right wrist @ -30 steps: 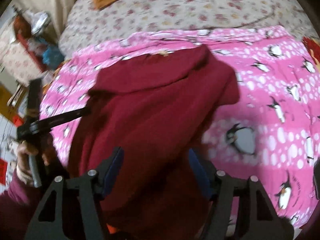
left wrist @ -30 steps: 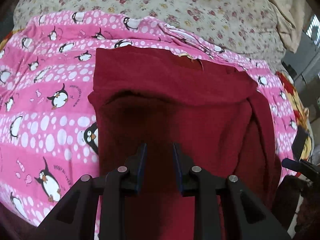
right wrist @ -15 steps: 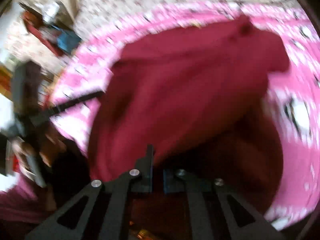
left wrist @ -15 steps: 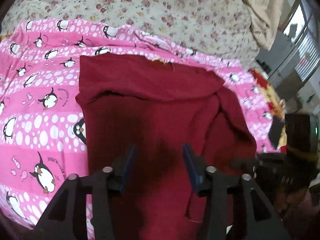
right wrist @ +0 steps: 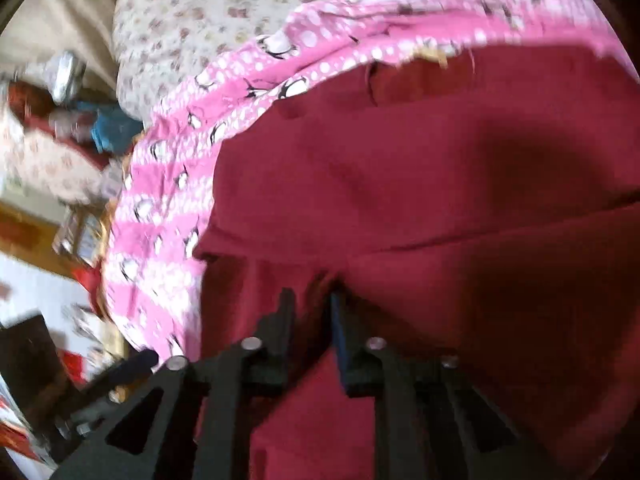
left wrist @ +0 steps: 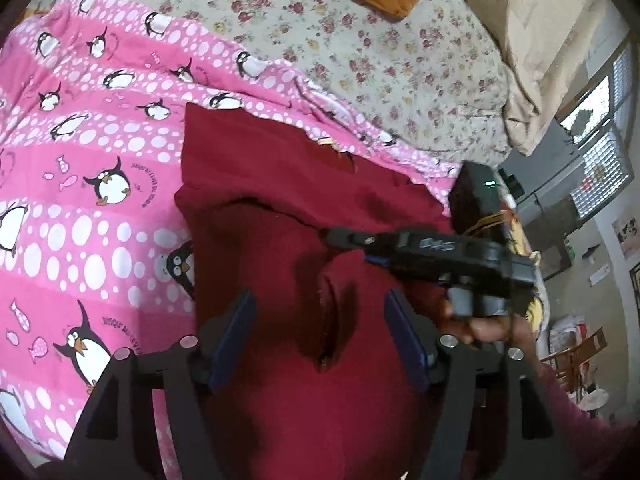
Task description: Fold small clothes
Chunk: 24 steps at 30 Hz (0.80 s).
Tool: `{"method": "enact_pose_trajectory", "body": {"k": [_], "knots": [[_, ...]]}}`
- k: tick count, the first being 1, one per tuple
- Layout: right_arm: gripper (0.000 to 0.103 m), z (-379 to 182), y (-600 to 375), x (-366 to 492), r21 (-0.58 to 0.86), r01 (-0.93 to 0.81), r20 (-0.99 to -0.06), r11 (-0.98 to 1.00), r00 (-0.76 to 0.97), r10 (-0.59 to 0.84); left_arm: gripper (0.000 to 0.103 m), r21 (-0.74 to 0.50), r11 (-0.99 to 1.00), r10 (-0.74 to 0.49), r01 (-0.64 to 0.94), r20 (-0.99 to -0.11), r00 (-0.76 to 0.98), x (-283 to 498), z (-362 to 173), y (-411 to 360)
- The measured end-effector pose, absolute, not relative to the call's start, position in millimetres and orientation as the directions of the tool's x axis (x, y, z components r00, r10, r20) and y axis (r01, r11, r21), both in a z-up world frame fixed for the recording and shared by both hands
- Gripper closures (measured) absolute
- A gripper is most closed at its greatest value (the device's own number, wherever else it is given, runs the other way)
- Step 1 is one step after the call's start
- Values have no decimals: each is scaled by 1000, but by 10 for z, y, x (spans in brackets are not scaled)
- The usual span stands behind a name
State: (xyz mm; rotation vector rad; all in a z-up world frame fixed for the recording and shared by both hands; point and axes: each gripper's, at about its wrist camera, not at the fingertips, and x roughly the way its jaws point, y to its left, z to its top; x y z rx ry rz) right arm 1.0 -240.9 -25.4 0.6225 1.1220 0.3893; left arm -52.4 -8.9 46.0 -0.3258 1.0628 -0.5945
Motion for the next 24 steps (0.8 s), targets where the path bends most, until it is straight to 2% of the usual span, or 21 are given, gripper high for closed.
{"method": "enact_pose_trajectory", "body": {"k": [3,5,7,10,12,13,14,18,24], "knots": [[72,-180,-2433,-80,646,-5,-699,764,400,593,56,-491,817,-573,302,-746,339,-479,380,-166],[61,-91,-2479,-170,629,-17,-706,777,405,581,56,-476,825,-559,306,-765,318,-461,304,-257],[55,1,-2576,-284,622,-23,-704,782,421,572,56,-459,834,-541,307,-788,293,-450,210,-352],[52,122,-2772,-490,618,-31,-696,786,443,565,58,-424,858,-499,288,-822,274,-443,76,-466],[51,202,-2962,-648,613,-23,-691,790,469,550,73,-399,871,-476,286,-830,290,-458,76,-532],[50,237,-3061,-722,611,-17,-689,791,481,542,95,-387,872,-470,300,-833,292,-456,103,-570],[48,274,-3188,-821,609,-5,-687,793,496,531,103,-370,875,-458,314,-843,282,-447,135,-628],[45,342,-3648,-1163,606,56,-680,793,554,480,103,-374,850,-494,370,-811,314,-412,490,-846],[44,300,-4075,-1574,614,101,-676,783,579,455,103,-364,790,-578,494,-710,401,-192,1519,-1416]]}}
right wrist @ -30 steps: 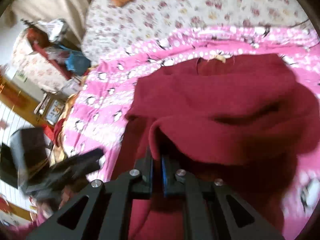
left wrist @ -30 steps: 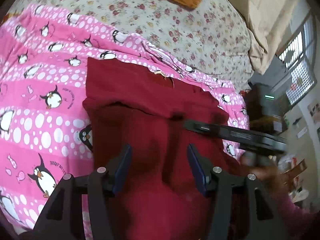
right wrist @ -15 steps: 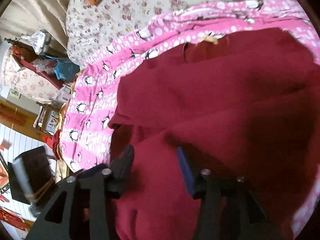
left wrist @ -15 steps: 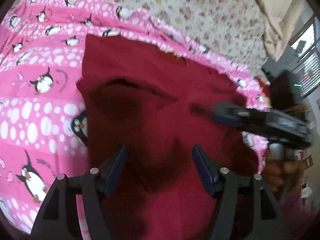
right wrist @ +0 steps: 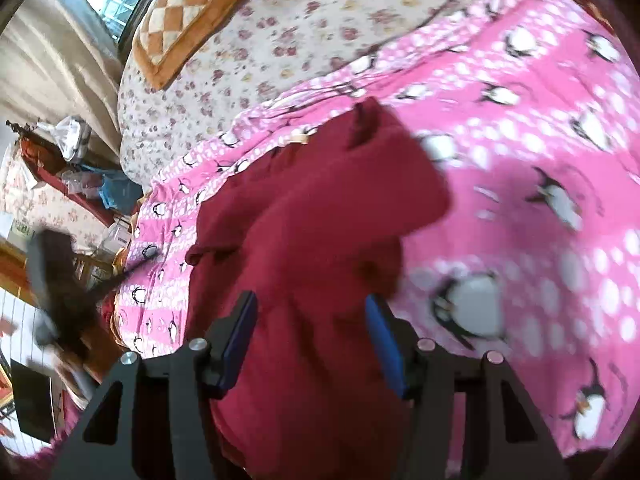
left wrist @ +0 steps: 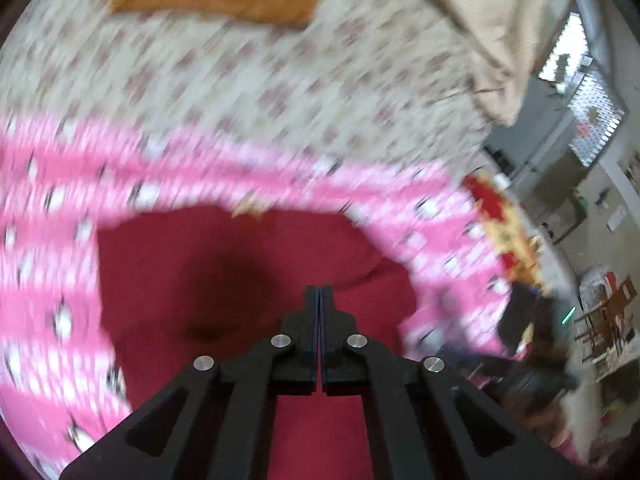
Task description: Fold small clothes
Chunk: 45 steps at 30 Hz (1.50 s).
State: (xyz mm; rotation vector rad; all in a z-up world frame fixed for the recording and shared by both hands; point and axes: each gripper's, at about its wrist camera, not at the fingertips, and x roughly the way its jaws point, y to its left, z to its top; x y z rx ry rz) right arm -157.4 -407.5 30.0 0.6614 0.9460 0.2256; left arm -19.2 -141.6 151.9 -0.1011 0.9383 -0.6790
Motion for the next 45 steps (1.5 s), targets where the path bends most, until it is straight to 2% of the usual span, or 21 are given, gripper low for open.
{"method": "enact_pose_trajectory", "body": {"k": [4,6,7,10,13,17,19,24,31,33,34,35,37,40,45], "knots": [[43,247,-4012,-1644,606,81,-689,791,551,471,103,-247,757,-576,605,-690,438,-192,2039,-1895],[43,246,-3957,-1675,611,64,-679,789,554,481,103,-261,750,-582,607,-697,419,-199,2066,-1902],[43,243,-3944,-1691,627,51,-666,777,553,501,103,-278,754,-578,595,-711,401,-199,2016,-1860],[36,203,-3893,-1701,649,32,-652,760,537,535,88,-291,806,-522,515,-761,386,-266,1701,-1585],[35,153,-3851,-1671,642,33,-664,766,524,533,86,-238,868,-424,435,-812,401,-415,1322,-1213],[35,127,-3752,-1610,651,23,-659,759,514,549,84,-283,920,-360,271,-885,296,-531,683,-744],[35,110,-3703,-1584,659,20,-655,752,506,561,84,-262,943,-313,206,-910,273,-581,437,-596],[35,101,-3514,-1559,645,-4,-674,764,469,571,83,-355,930,-368,99,-889,273,-671,229,-468],[35,68,-3383,-1534,633,-17,-689,774,444,573,75,-382,923,-380,45,-890,251,-653,19,-563],[35,64,-3402,-1531,637,-17,-685,771,447,576,75,-401,916,-394,26,-882,259,-594,21,-568],[35,61,-3414,-1532,640,-14,-683,769,449,577,79,-407,913,-397,16,-880,261,-568,25,-573],[35,54,-3438,-1538,643,-10,-681,766,452,577,95,-410,912,-399,15,-879,263,-552,38,-583],[35,40,-3480,-1543,642,0,-681,766,458,571,103,-417,907,-416,51,-873,255,-524,100,-659],[35,28,-3532,-1557,649,4,-675,761,466,573,103,-439,889,-458,132,-838,297,-479,450,-833],[35,50,-3541,-1579,645,-24,-662,764,483,574,103,-423,832,-546,359,-740,393,-341,1527,-1395]]}}
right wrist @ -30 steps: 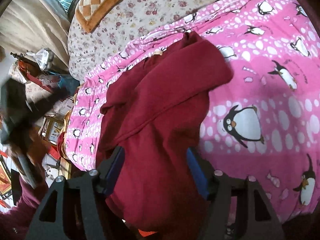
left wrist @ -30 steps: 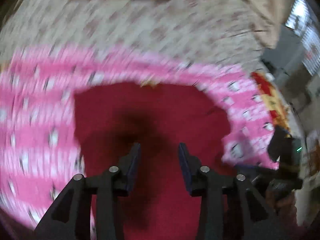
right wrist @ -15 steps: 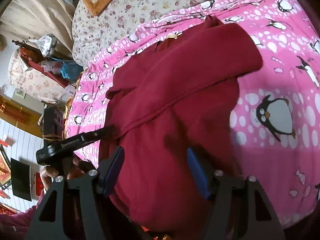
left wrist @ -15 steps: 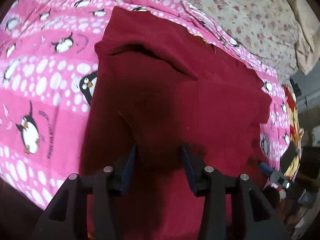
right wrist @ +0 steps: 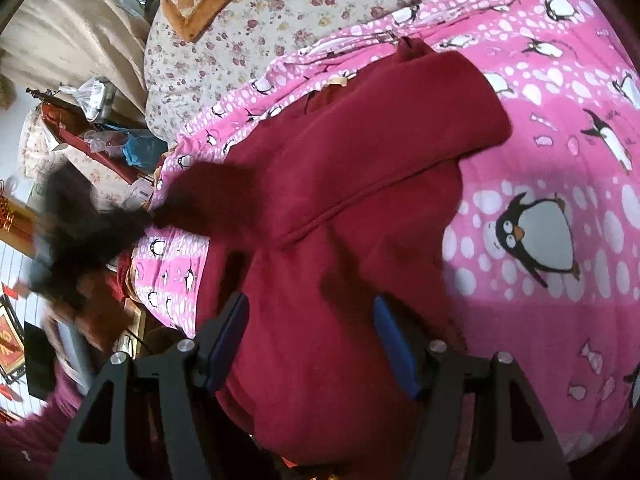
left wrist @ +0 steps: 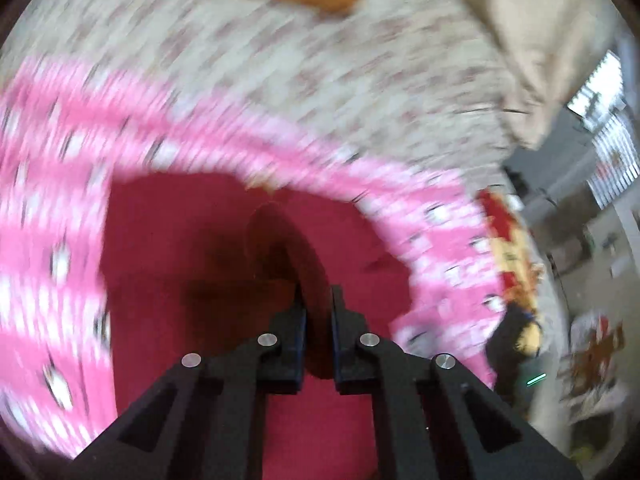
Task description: Fold small clothes
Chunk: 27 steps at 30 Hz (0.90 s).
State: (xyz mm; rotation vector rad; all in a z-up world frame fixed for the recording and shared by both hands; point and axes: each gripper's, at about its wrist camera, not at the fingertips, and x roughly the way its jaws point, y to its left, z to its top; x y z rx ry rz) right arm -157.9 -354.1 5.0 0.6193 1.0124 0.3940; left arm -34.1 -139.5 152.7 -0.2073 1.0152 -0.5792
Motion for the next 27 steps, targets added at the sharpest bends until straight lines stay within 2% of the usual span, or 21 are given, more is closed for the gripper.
{"method": "enact_pose_trajectory", "body": {"k": [6,8,14,19,21,25,27], "knots": [[35,48,-3648,-1473,671,-4,-631,741,523,573,103,-358,744,-640,564,-625,448,-172,2732,-2335],[35,75,-3767,-1388,655,39,-637,755,567,523,103,-316,730,-649,606,-598,471,-132,3044,-2661],[35,179,-4131,-1033,607,172,-660,776,652,372,103,-289,697,-683,656,-547,485,-7,3489,-3149],[35,222,-4323,-641,576,237,-665,783,692,280,103,-294,713,-674,637,-537,507,96,3524,-2941],[35,177,-4321,-564,540,273,-697,796,675,242,103,-282,733,-651,619,-555,518,126,3429,-2765],[35,35,-4292,-575,574,244,-709,782,626,325,103,-298,781,-599,550,-607,522,248,2971,-2093],[35,-7,-4253,-613,555,242,-737,796,587,335,103,-322,814,-562,484,-647,515,328,2580,-1682]]}}
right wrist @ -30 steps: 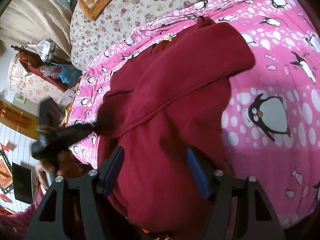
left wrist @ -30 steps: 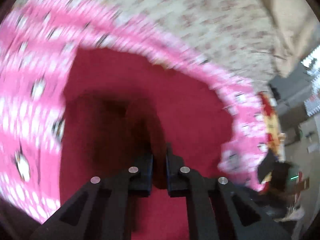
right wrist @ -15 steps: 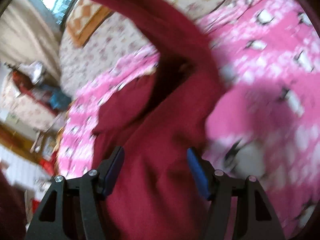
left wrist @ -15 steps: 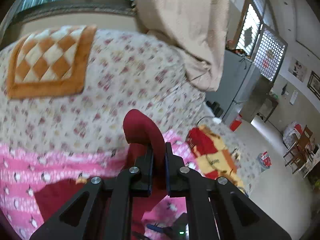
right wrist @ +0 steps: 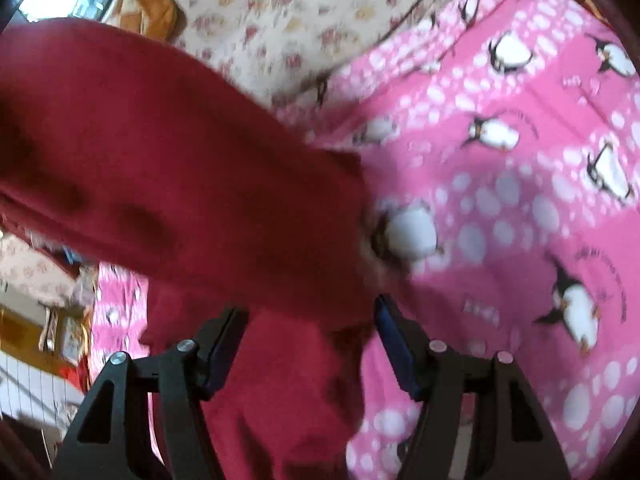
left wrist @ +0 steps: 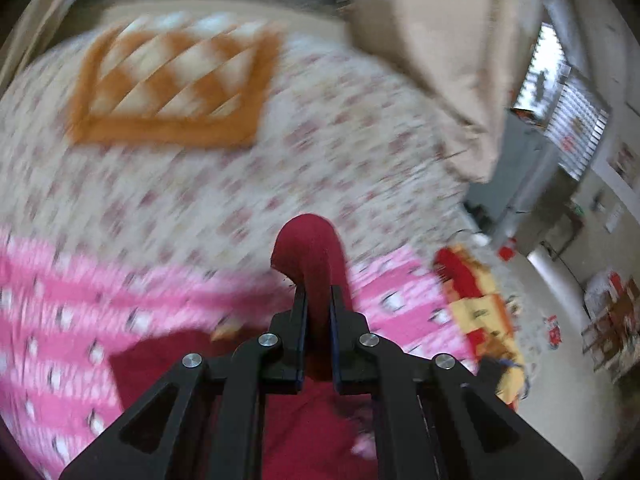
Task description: Fold small clothes
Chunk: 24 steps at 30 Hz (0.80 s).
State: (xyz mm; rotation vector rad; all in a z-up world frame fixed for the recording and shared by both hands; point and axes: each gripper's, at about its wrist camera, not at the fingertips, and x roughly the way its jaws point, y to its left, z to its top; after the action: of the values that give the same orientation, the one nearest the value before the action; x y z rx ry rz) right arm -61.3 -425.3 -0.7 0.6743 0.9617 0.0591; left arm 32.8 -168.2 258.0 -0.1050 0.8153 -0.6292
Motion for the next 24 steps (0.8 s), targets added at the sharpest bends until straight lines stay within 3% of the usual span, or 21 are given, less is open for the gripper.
{"method": "enact_pose_trajectory", "body": {"k": [7,10,14,21,24], "knots": [[35,42,-4272,-896,583,224,-745,781,531,404,103,-228,947,-307,226,-847,434,592,747,-739],[33,140,-4265,-896,621,211,-719,754,536,443,103,-223,962,-267,154,-881,392,634,285,-556],[30,241,-4270,-699,601,228,-729,766,549,409,103,-300,945,-328,134,-857,398,611,184,-414],[29,349,-4548,-125,609,295,-699,736,638,322,103,-236,945,-314,227,-848,427,527,364,-515],[30,264,-4519,272,530,293,-755,796,591,285,103,-247,944,-319,219,-850,419,544,326,-507]]}}
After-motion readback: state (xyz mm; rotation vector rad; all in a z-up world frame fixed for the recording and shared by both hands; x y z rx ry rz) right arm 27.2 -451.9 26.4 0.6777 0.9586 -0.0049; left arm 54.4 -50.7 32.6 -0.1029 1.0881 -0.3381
